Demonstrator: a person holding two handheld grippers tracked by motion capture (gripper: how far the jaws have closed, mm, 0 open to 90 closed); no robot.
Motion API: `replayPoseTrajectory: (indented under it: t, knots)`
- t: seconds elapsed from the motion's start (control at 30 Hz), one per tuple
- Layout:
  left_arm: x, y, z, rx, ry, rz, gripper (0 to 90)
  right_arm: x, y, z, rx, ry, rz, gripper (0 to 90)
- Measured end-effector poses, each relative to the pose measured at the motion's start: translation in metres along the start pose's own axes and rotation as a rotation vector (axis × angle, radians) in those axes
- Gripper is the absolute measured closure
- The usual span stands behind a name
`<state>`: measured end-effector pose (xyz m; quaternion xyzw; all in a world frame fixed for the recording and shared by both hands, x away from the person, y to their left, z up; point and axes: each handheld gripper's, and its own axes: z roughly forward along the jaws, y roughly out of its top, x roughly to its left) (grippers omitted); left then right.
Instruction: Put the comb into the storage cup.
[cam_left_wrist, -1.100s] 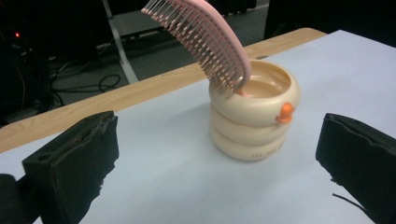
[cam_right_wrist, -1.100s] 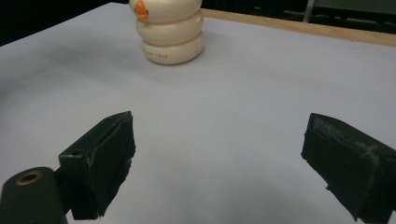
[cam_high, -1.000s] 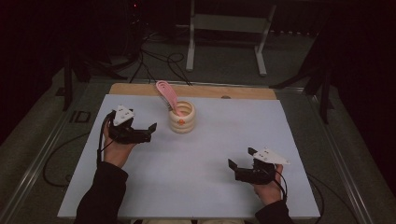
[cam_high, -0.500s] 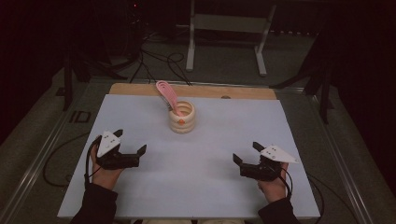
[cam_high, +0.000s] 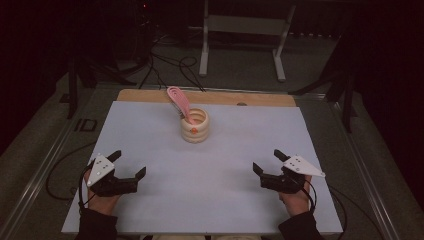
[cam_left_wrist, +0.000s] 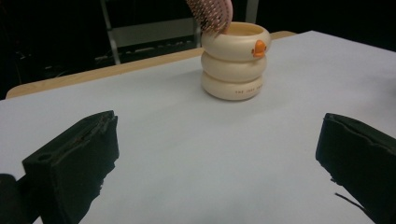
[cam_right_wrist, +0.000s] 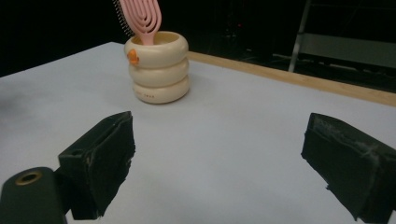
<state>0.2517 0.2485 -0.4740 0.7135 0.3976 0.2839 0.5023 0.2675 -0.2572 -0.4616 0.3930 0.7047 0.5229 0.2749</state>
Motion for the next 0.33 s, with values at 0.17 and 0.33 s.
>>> replayPoseTrajectory:
  t: [0.17,0.33]
  knots:
    - [0.0023,-0.0043,-0.0055,-0.005,0.009,-0.012,0.1,-0.0040,-0.0014,-0.0037,-0.015,-0.013,0.007,9.3]
    - [0.0046,-0.0048,-0.0085,-0.020,0.023,-0.024,0.1,-0.0063,-0.0027,-0.0067,-0.022,-0.028,0.008,9.3]
